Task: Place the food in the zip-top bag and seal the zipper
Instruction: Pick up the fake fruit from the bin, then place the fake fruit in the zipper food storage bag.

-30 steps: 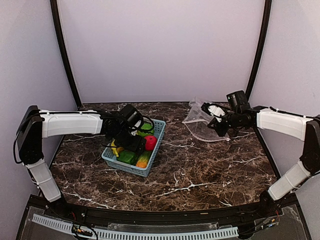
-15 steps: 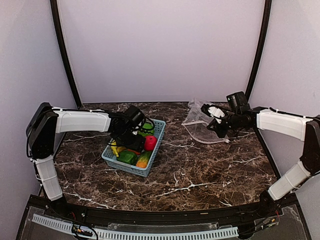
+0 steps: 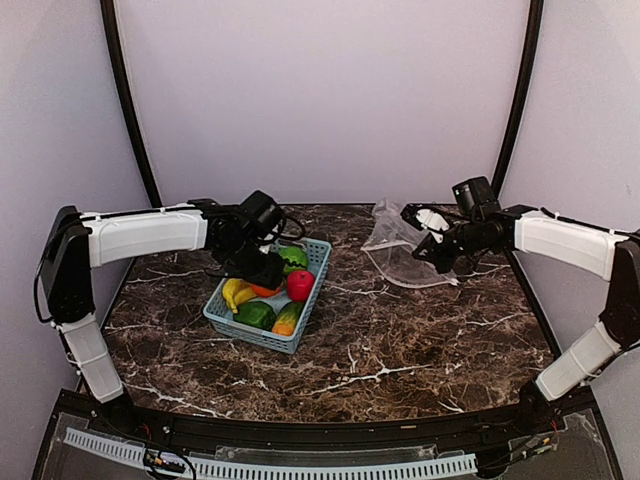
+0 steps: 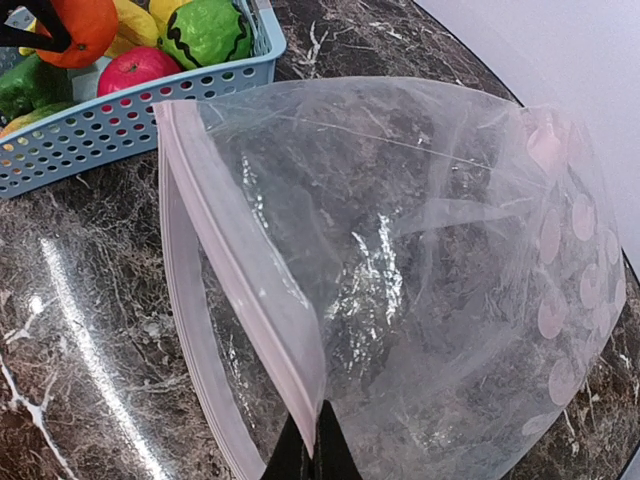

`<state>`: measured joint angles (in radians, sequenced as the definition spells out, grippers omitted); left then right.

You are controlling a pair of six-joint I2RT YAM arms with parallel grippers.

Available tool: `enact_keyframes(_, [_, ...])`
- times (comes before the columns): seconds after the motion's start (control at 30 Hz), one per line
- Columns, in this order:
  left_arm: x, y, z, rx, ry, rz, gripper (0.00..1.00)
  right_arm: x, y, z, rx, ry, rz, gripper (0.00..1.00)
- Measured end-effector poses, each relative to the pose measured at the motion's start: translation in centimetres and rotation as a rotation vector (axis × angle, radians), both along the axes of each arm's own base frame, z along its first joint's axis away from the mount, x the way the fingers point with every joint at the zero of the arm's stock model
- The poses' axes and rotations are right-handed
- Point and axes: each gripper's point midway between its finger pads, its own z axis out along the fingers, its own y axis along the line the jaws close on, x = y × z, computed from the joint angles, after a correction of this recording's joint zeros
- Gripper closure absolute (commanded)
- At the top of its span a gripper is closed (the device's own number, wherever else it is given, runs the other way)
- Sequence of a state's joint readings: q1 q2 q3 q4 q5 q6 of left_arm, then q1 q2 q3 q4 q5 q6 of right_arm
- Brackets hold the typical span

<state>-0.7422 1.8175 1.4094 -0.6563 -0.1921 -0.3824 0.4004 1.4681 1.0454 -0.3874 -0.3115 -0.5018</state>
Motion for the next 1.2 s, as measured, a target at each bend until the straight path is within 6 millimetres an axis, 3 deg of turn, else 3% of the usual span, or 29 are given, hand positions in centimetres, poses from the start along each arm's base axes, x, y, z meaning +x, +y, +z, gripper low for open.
enact_keyframes(0.1, [-0.4, -0.1, 3.4, -0.063, -0.045, -0.017, 0.59, 0.7, 0.7, 1.5, 0.022, 0.014, 0.008, 1.0])
enact_keyframes(0.2, [-0.6, -1.7, 7.8, -0.181, -0.133, -0.083, 0.6, 1.8, 1.7, 2.7, 0.048, 0.046, 0.012, 1.0])
enact_keyframes(0.3, [-1.5, -5.4, 12.2, -0.33, -0.237, -0.217, 0.6, 2.5, 2.7, 3.6, 0.082, 0.09, 0.016, 1.0])
enact_keyframes(0.4, [-3.9, -10.8, 16.4, -0.497, -0.345, -0.417, 0.61, 2.7, 3.5, 4.2, 0.116, 0.147, 0.021, 1.0])
enact_keyframes(0.5, [-6.1, -14.8, 18.5, -0.618, -0.388, -0.555, 0.63, 2.7, 4.2, 4.9, 0.148, 0.194, 0.025, 1.0])
enact_keyframes(0.63, [-5.8, -18.8, 19.2, -0.711, -0.407, -0.631, 0.63, 1.7, 4.8, 5.7, 0.196, 0.264, 0.034, 1.0])
enact_keyframes(0.83, [-3.7, -23.0, 16.8, -0.794, -0.382, -0.626, 0.64, 0.7, 5.2, 6.4, 0.237, 0.334, 0.038, 1.0])
enact_keyframes(1.0, [-1.8, -24.5, 14.1, -0.776, -0.376, -0.578, 0.66, 0.3, 5.3, 6.9, 0.264, 0.37, 0.019, 1.0])
enact_keyframes(1.2, [-0.8, -25.4, 14.3, -0.77, -0.412, -0.553, 0.69, 1.0, 4.2, 7.6, 0.289, 0.37, -0.031, 1.0])
